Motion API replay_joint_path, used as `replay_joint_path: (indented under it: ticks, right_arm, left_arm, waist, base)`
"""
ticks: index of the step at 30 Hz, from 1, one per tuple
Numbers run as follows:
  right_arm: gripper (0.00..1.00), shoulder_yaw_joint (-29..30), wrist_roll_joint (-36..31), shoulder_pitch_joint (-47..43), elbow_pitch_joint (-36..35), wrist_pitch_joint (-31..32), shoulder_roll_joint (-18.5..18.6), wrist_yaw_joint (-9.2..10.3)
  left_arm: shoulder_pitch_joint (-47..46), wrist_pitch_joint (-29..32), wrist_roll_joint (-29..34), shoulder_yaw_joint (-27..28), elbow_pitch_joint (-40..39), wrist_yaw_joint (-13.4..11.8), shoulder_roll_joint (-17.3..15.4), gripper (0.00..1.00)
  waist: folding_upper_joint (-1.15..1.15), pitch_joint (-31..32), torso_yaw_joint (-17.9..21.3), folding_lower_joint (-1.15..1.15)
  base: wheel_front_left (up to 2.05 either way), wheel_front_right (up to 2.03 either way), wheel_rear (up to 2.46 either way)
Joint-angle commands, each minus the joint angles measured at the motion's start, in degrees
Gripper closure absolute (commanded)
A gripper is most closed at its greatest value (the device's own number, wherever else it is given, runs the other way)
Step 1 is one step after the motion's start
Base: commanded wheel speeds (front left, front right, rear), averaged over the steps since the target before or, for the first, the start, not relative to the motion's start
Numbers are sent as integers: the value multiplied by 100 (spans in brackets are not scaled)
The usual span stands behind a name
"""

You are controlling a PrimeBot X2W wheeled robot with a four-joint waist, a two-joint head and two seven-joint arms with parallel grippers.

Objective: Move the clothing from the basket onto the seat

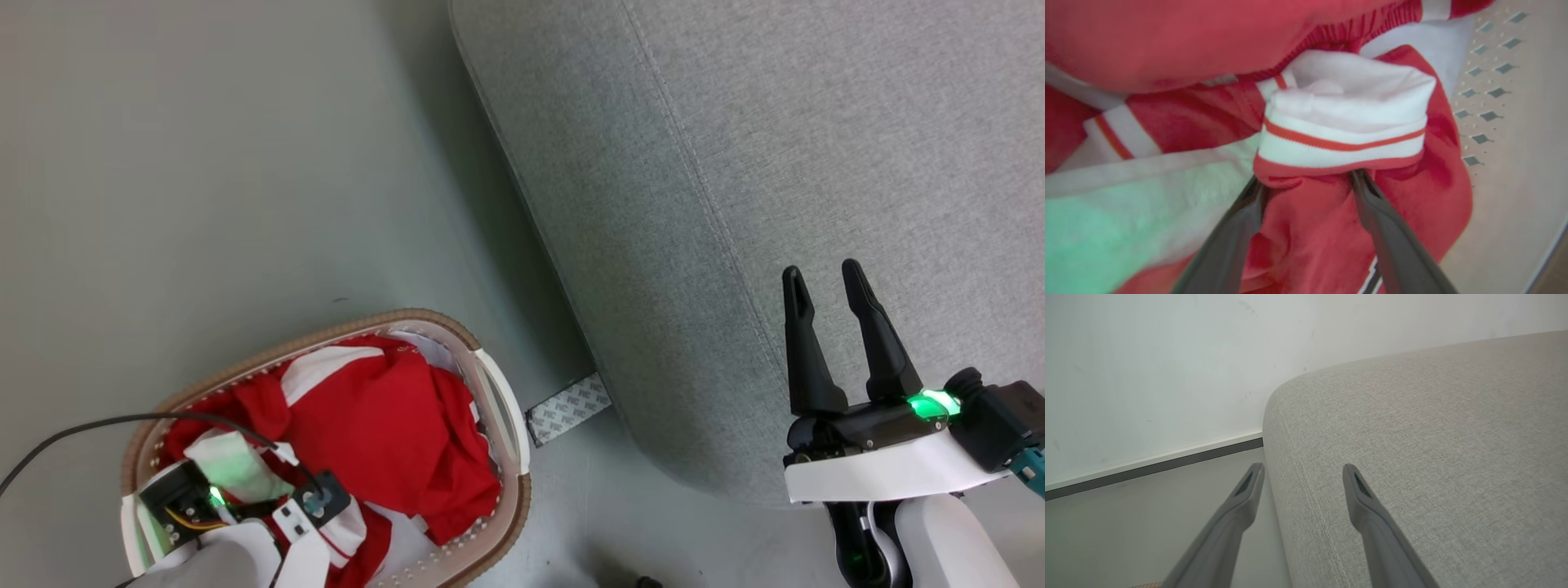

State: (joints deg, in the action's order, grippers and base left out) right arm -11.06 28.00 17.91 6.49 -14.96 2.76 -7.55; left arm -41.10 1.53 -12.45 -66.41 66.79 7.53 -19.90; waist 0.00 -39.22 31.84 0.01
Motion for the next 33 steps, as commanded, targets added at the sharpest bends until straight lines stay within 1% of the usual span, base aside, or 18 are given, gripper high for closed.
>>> replay_joint_path:
  ticks: [1,2,3,9,15,18,21,26,30,33]
  right_arm:
    - [0,-3,33,75,-31,-15,4,12]
    - [0,-6,39,73,-34,-15,4,12]
    - [0,-9,50,77,-35,-15,4,12]
    - [0,-32,38,136,60,-15,5,12]
    - [0,6,-96,169,126,-15,5,12]
    - [0,125,-155,146,136,-15,9,12]
    - [0,215,-281,97,189,-15,5,12]
    - [0,362,-604,28,336,-15,8,12]
    - [0,451,-820,-86,448,-15,9,12]
    - [0,490,-951,-151,532,-15,13,12]
  left_arm:
    - [-50,3,-130,-67,60,-4,-40,53]
    - [-61,-1,-183,-126,75,-4,-35,74]
    - [-82,-1,-212,-175,86,-4,-34,100]
    - [-105,-168,-560,-354,131,-4,-39,100]
    - [-68,-342,-848,-450,214,-5,108,100]
    - [-5,-441,-957,-488,220,-4,277,100]
    - [61,-583,-1175,-480,214,-4,453,100]
    - [206,-950,-1572,-402,150,-4,858,100]
    - [328,-1265,-1866,-307,112,-4,1079,100]
    - [404,-1471,-2102,-174,37,-4,1168,100]
  waist:
    - [0,-60,0,-1]
    - [0,-76,-4,-1]
    - [0,-91,-7,-1]
    - [0,12,3,-1]
    - [0,298,-82,-1]
    - [0,539,-187,-1]
    - [0,885,-380,-1]
    - [0,1609,-820,-1]
    - [0,2153,-1200,-1]
    - [0,2505,-1462,-1]
  base:
    - [0,0,0]
    - [0,0,0]
    - [0,0,0]
    - [0,0,0]
    - [0,0,0]
    - [0,0,0]
    - [0,0,0]
    - [0,0,0]
    - [0,0,0]
    - [0,0,0]
